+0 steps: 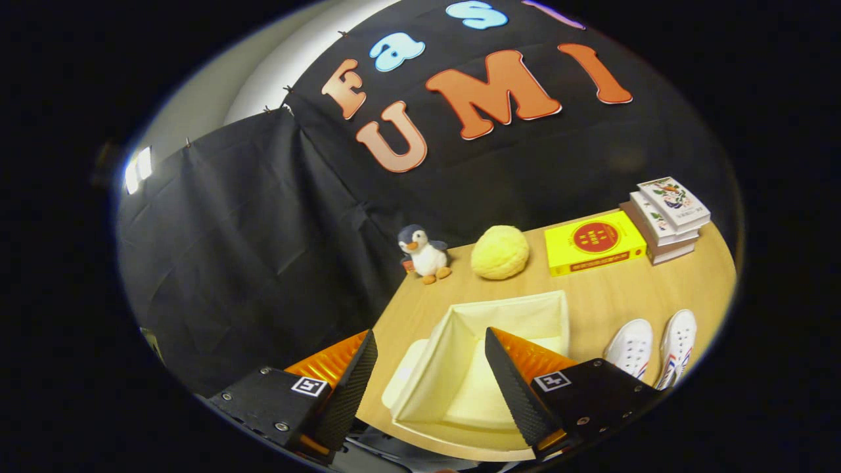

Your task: Open the storage box then place both shoes into the box .Put the left shoe in first, then the right shoe, with the right side of both shoes facing outward in a uniform manner.

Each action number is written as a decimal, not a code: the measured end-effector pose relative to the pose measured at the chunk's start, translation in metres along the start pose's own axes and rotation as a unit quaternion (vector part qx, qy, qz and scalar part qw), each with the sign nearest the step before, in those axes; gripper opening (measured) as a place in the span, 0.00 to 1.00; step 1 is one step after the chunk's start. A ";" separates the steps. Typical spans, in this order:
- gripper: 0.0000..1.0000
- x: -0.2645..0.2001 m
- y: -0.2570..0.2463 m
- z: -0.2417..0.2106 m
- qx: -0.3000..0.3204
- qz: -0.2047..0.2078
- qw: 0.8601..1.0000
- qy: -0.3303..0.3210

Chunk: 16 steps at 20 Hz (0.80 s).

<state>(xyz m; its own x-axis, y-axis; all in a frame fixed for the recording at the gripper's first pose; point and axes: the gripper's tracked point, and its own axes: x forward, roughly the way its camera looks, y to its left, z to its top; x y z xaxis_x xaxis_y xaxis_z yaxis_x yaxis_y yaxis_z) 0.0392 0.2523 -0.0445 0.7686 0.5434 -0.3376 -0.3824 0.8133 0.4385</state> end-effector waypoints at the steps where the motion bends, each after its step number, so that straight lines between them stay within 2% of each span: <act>1: 0.98 -0.005 -0.013 -0.001 0.001 -0.012 1.000 -0.003; 6: 0.98 -0.029 -0.083 -0.010 -0.001 -0.085 0.996 -0.014; 11: 0.98 -0.049 -0.154 -0.031 -0.029 -0.173 0.984 -0.001; 16: 0.97 -0.054 -0.206 -0.066 -0.037 -0.224 0.973 0.037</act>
<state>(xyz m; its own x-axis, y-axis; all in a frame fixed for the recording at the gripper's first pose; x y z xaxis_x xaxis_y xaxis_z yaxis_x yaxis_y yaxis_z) 0.0429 0.0690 -0.1719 0.8288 0.1418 -0.5412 -0.0554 0.9834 0.1728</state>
